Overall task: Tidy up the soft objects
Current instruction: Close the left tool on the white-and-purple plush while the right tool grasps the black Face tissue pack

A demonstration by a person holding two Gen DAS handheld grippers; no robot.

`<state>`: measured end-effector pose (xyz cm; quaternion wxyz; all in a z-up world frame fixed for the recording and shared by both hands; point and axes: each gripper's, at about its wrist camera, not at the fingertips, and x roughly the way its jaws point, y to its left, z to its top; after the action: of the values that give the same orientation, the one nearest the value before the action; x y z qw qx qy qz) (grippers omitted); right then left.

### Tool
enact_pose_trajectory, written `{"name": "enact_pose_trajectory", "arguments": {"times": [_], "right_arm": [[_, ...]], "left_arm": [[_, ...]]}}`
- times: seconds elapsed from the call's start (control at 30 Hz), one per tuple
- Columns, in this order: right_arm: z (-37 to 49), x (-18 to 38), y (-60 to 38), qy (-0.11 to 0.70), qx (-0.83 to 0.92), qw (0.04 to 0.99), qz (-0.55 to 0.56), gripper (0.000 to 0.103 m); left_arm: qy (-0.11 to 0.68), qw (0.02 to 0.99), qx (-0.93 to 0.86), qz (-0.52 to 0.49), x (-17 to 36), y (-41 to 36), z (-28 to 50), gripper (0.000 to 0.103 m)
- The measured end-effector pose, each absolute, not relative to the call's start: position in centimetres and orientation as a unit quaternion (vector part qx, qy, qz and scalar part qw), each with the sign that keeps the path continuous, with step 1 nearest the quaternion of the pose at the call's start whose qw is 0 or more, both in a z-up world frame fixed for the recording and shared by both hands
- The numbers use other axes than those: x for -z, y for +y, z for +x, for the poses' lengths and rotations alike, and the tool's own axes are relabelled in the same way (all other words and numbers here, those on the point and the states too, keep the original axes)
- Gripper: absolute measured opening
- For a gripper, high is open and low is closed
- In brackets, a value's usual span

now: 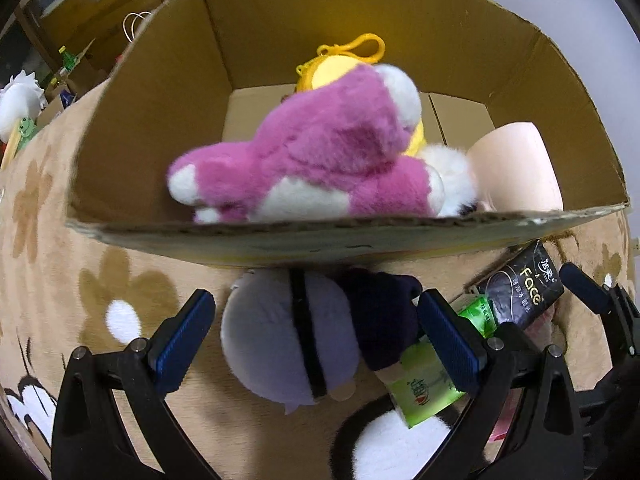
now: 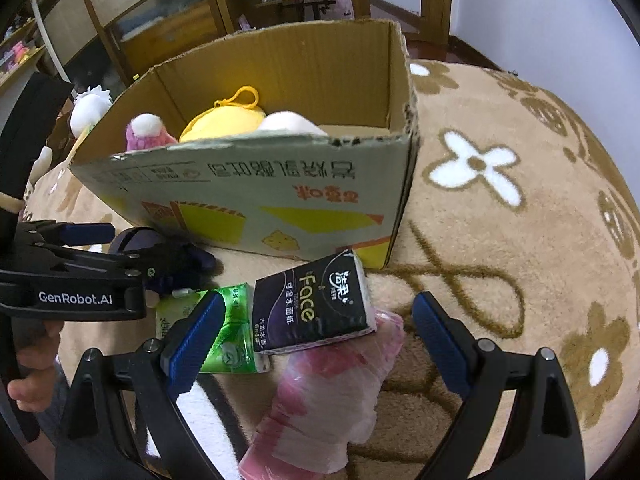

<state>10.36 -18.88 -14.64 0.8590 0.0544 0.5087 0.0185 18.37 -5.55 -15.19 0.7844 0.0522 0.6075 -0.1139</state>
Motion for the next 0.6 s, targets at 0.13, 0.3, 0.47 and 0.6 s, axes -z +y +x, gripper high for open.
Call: {"name": "enact_pose_trajectory", "arguments": {"times": [0.13, 0.3, 0.47, 0.6], "right_arm": [[10.2, 15.1, -18.5, 0.515, -0.01, 0.856, 0.04, 0.099], [10.2, 15.3, -18.1, 0.517, -0.011, 0.855, 0.032, 0.099], [10.3, 15.5, -17.8, 0.517, -0.013, 0.856, 0.027, 0.099], [10.6, 15.4, -17.9, 0.516, -0.004, 0.856, 0.028, 0.098]], "left_arm": [[0.618, 0.776, 0.115, 0.048, 16.1, -5.4, 18.8, 0.1], [0.621, 0.774, 0.115, 0.048, 16.5, -5.3, 19.1, 0.1], [0.628, 0.769, 0.112, 0.048, 17.1, -5.1, 19.4, 0.102], [0.631, 0.766, 0.112, 0.045, 17.3, -4.8, 19.3, 0.099]]}}
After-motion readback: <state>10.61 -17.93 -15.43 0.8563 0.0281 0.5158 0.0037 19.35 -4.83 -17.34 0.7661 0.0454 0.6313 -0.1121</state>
